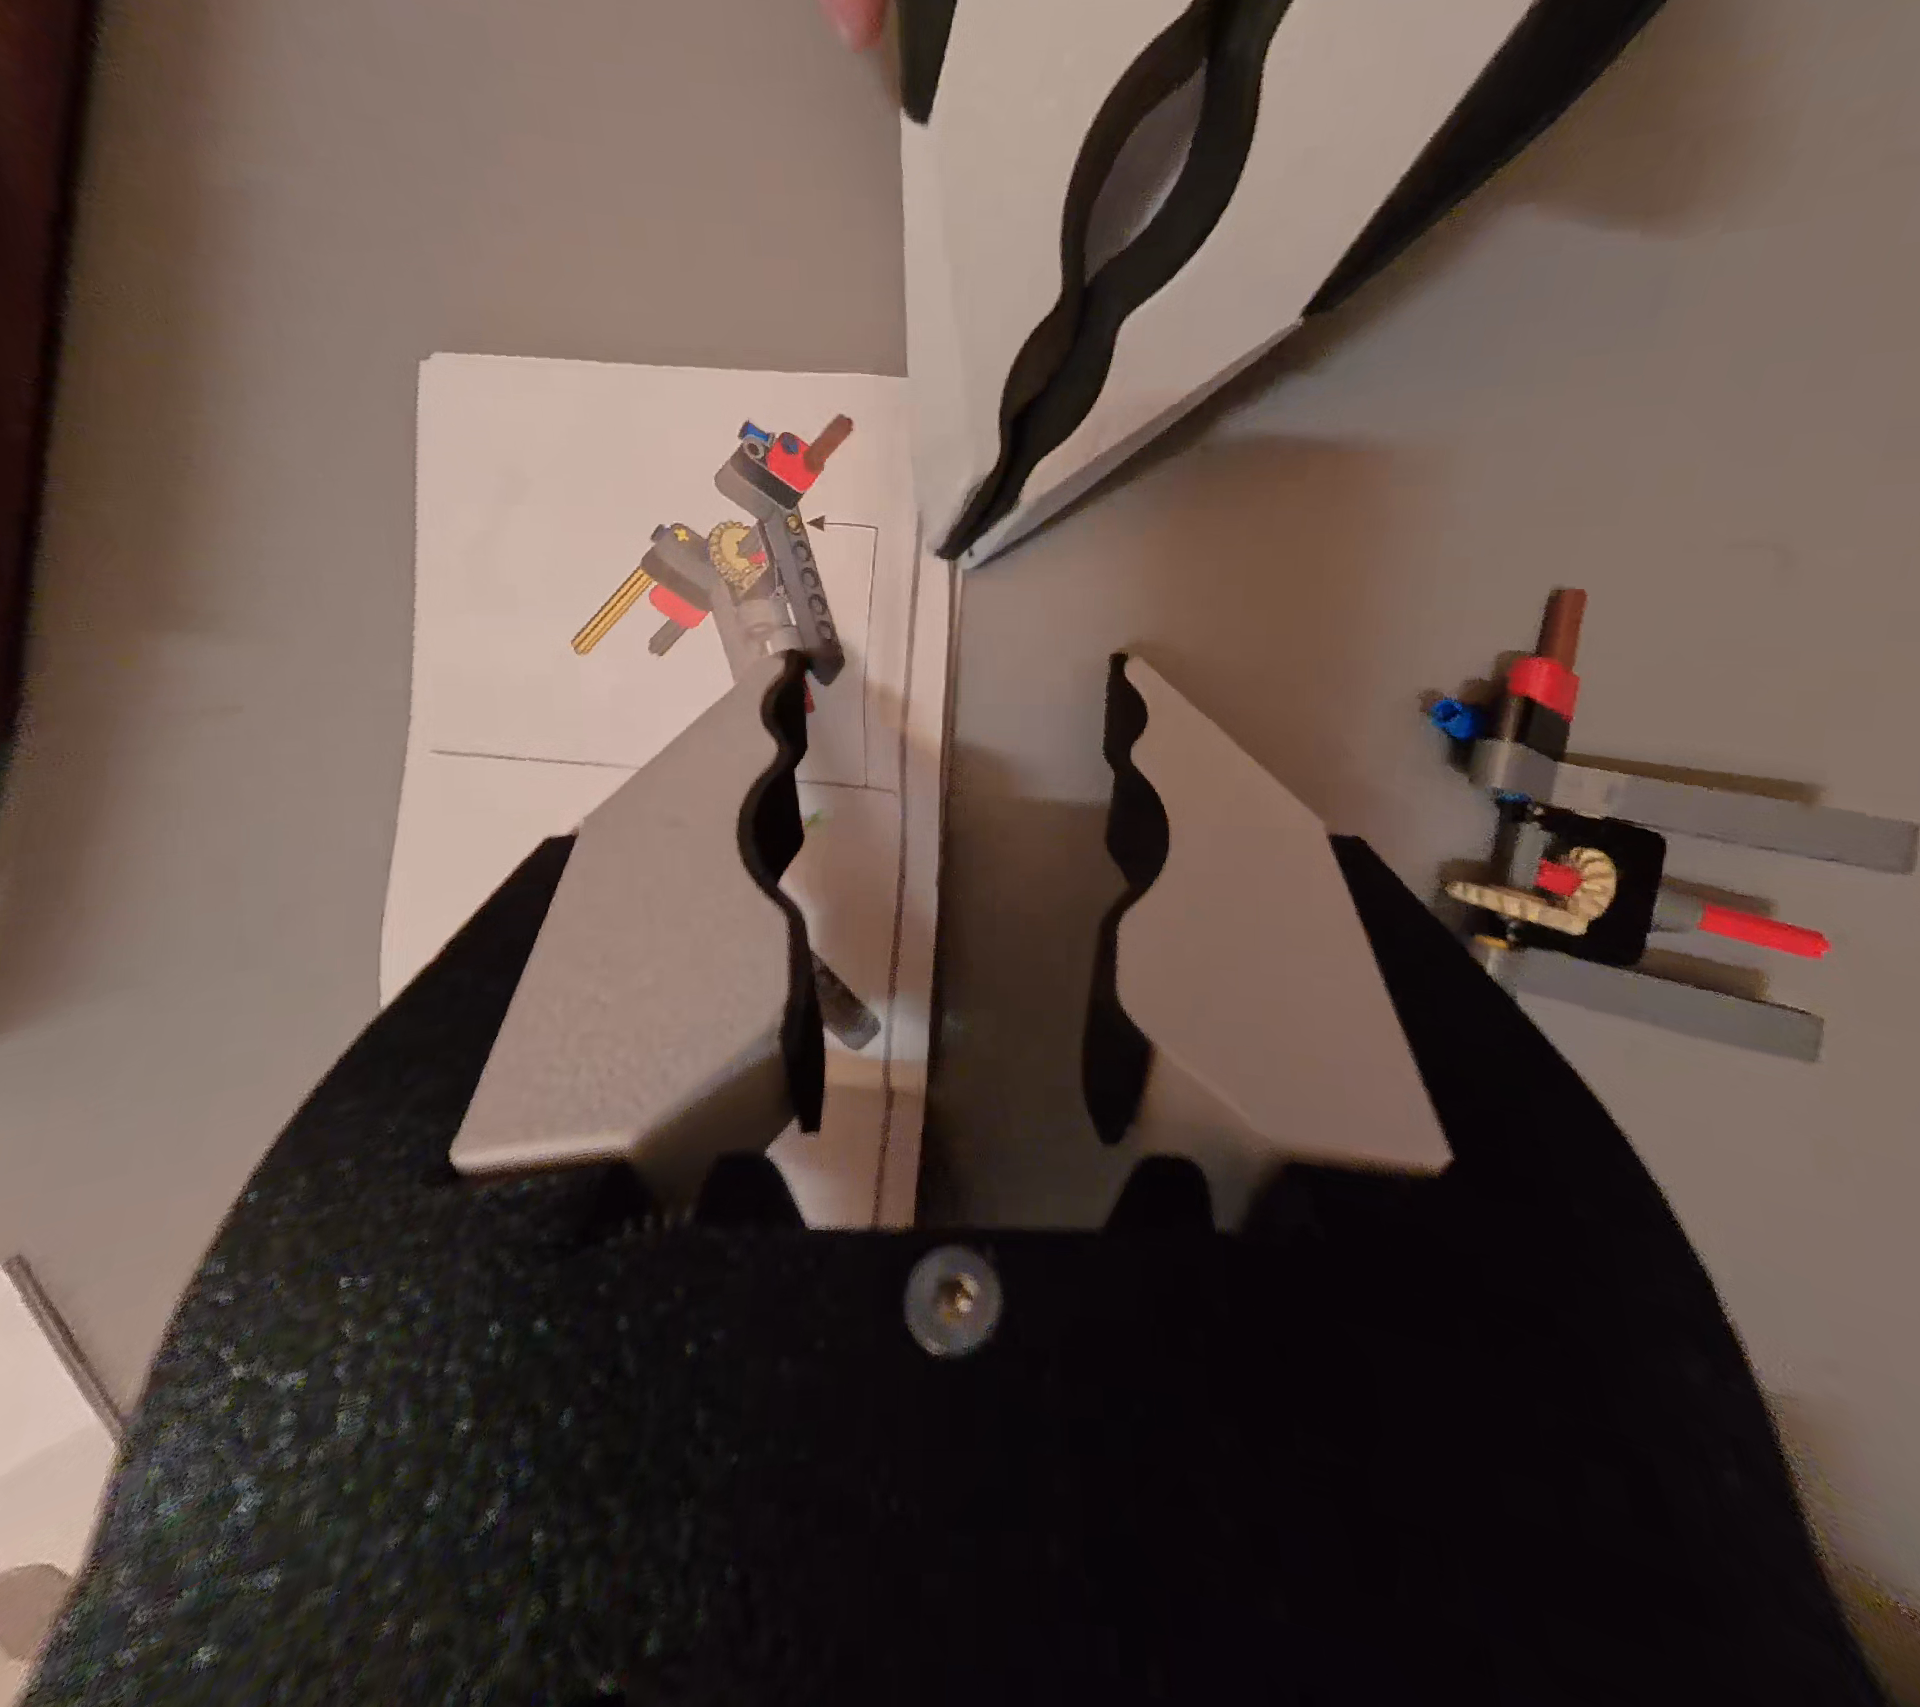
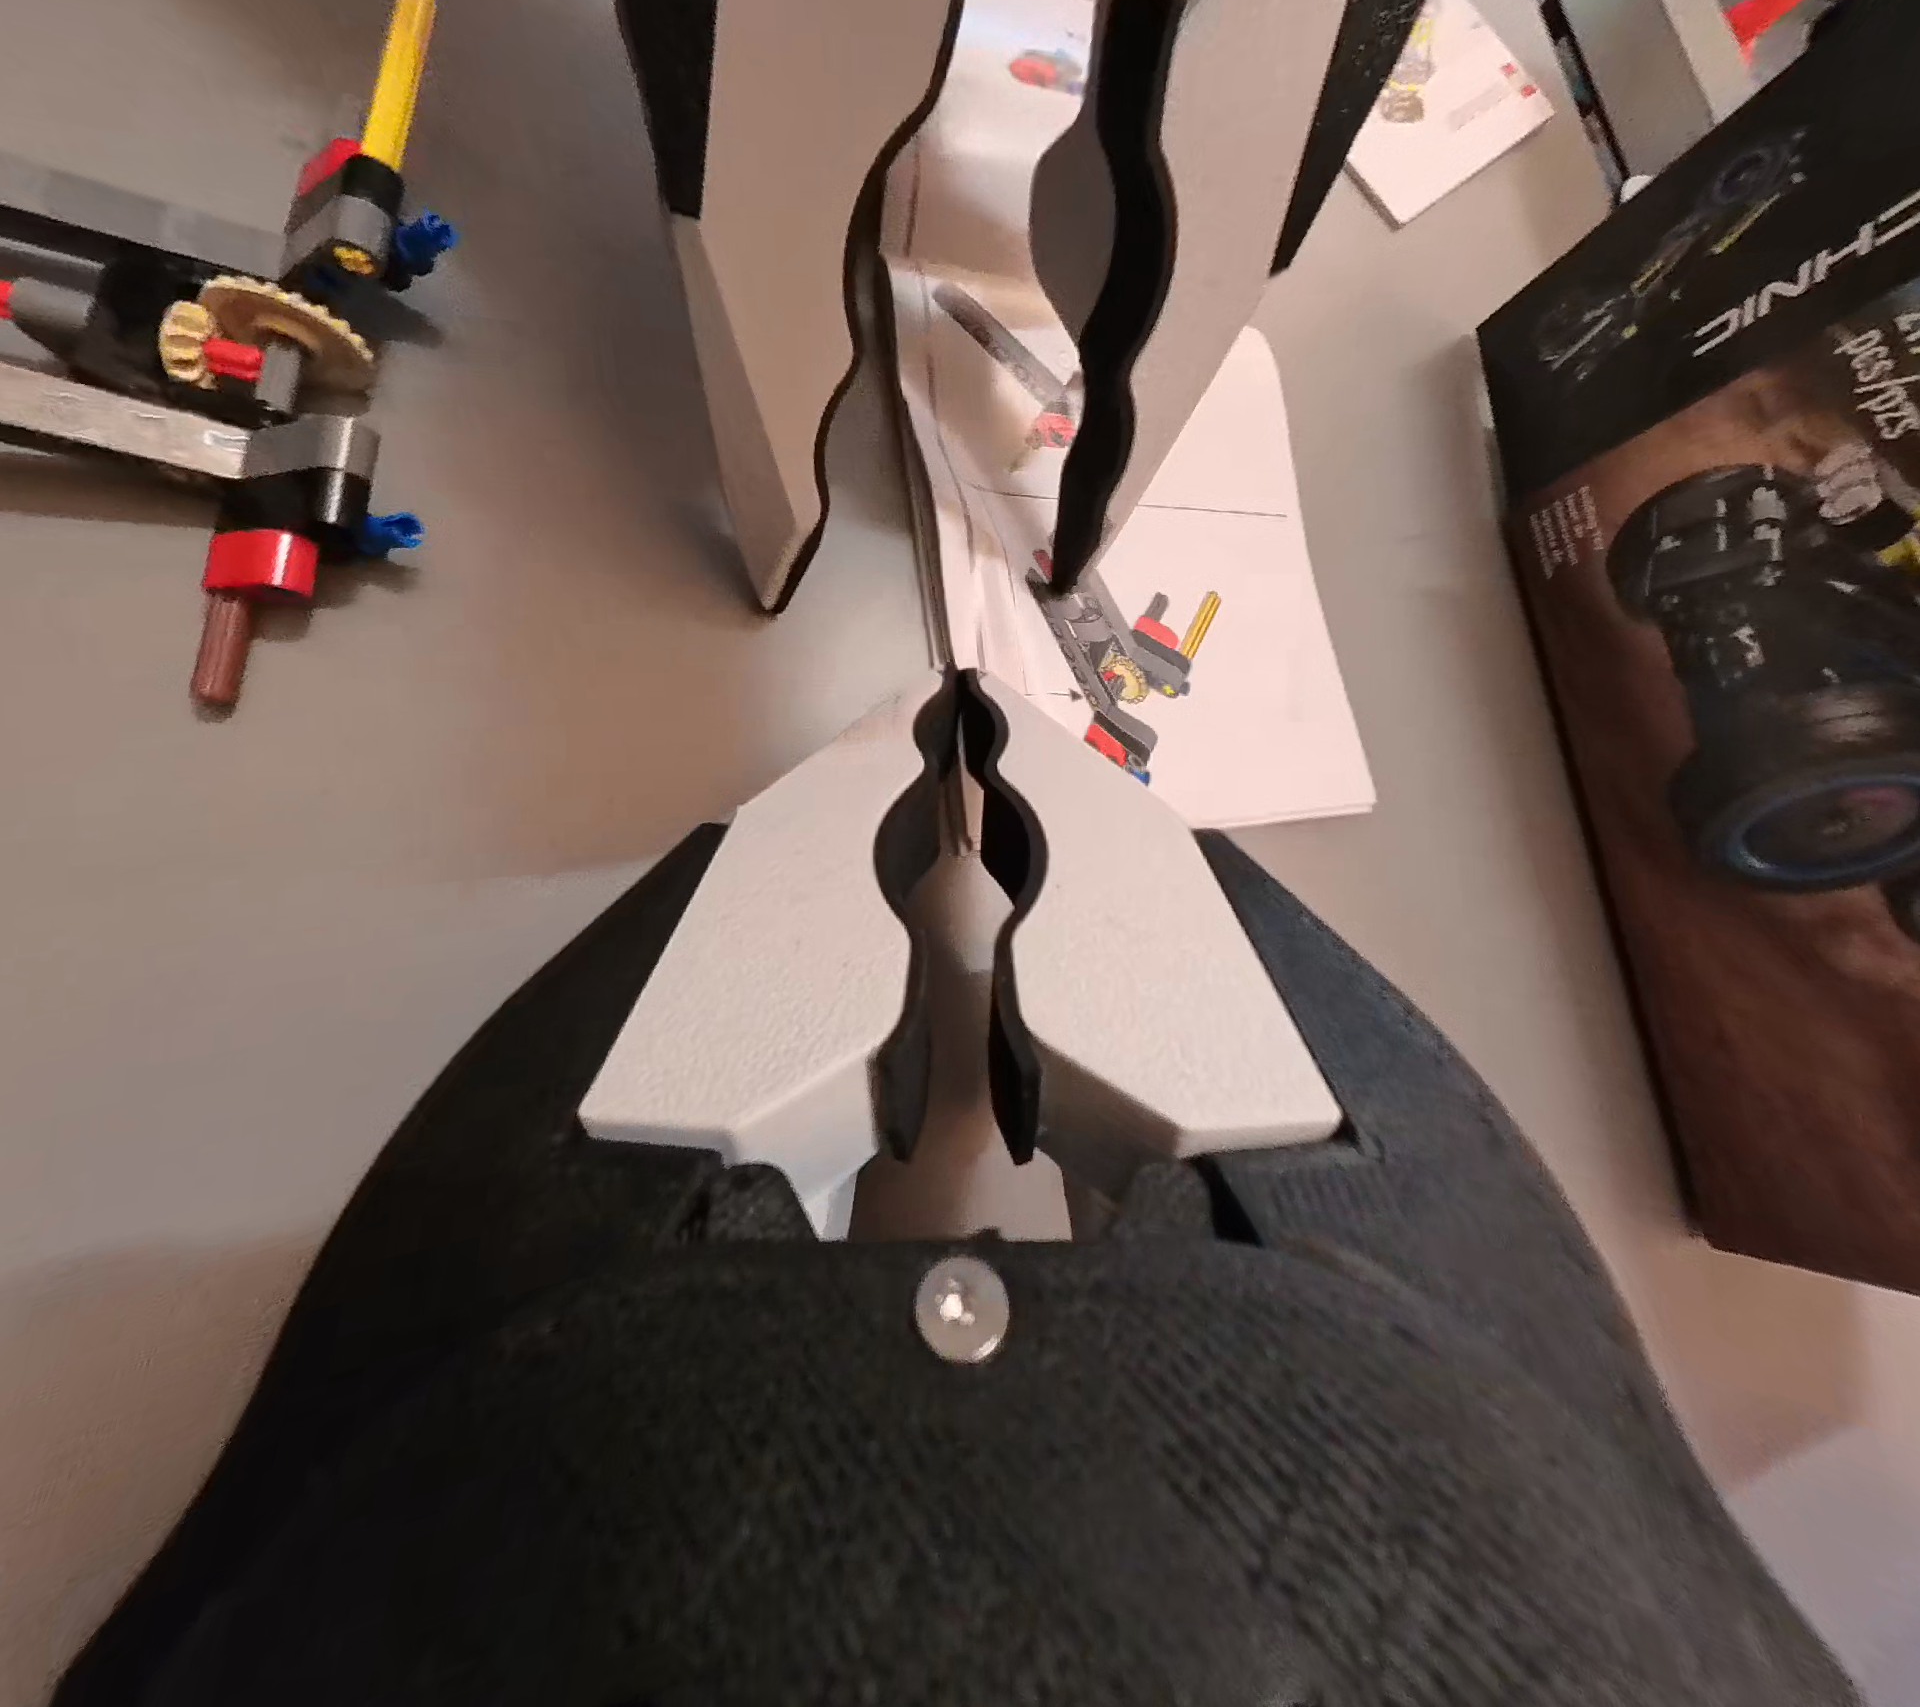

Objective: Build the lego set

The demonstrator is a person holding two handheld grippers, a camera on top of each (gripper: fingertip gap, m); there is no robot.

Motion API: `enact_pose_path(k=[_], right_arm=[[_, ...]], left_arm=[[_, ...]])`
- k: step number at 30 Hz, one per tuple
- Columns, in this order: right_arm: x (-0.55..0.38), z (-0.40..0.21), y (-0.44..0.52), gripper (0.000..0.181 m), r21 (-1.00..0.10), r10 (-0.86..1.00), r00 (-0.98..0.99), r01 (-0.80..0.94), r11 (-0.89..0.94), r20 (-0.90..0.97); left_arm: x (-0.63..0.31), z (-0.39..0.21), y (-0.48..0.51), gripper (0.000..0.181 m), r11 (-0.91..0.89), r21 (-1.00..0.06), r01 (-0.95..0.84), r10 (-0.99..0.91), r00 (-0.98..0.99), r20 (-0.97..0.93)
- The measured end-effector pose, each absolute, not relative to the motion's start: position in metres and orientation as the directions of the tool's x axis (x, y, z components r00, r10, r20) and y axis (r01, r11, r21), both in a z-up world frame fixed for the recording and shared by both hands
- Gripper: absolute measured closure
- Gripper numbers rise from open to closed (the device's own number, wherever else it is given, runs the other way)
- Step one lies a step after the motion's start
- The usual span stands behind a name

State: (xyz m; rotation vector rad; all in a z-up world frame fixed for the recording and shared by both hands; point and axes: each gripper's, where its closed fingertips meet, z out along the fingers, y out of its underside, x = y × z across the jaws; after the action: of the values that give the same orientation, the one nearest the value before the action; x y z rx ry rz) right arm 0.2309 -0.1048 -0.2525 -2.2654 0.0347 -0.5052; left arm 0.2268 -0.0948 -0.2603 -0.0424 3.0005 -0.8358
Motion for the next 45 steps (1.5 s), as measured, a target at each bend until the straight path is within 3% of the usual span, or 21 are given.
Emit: enact_pose_path(k=[7,13,19,23,26,31,38,45], right_arm=[[0.241,-0.25,-0.098,0.181,-0.699,-0.21,0.877,0.179,-0.692,0.432],[0.248,-0.245,-0.095,0.181,-0.694,-0.228,0.84,0.222,-0.684,0.493],[0.26,-0.24,-0.095,0.181,-0.645,-0.251,0.756,0.28,-0.711,0.605],[0.271,-0.243,-0.114,0.162,-0.602,-0.281,0.73,0.218,-0.768,0.623],[0.272,-0.244,-0.128,0.158,-0.647,-0.344,0.768,0.118,-0.753,0.541],[0.27,-0.241,-0.115,0.181,-0.712,-0.366,0.801,0.104,-0.694,0.474],[0.268,-0.251,-0.103,0.181,-0.631,-0.267,0.791,0.186,-0.753,0.551],[0.269,-0.248,-0.103,0.181,-0.637,-0.278,0.763,0.217,-0.74,0.584]], left_arm=[[0.238,-0.259,-0.083,0.151,0.839,-0.541,-0.053,-0.076,-0.997,-0.019],[0.237,-0.259,-0.079,0.154,0.849,-0.526,-0.042,-0.052,-0.999,-0.005],[0.246,-0.258,-0.076,0.181,0.83,-0.539,-0.142,-0.124,-0.99,0.069],[0.246,-0.255,-0.071,0.181,0.816,-0.556,-0.16,-0.147,-0.987,0.069],[0.249,-0.246,-0.069,0.181,0.775,-0.607,-0.172,-0.184,-0.982,0.044],[0.249,-0.232,-0.072,0.181,0.719,-0.687,-0.1,-0.186,-0.981,-0.051],[0.249,-0.234,-0.081,0.167,0.696,-0.713,-0.092,-0.153,-0.988,-0.023],[0.257,-0.236,-0.098,0.172,0.724,-0.689,-0.029,-0.117,-0.99,-0.082]])
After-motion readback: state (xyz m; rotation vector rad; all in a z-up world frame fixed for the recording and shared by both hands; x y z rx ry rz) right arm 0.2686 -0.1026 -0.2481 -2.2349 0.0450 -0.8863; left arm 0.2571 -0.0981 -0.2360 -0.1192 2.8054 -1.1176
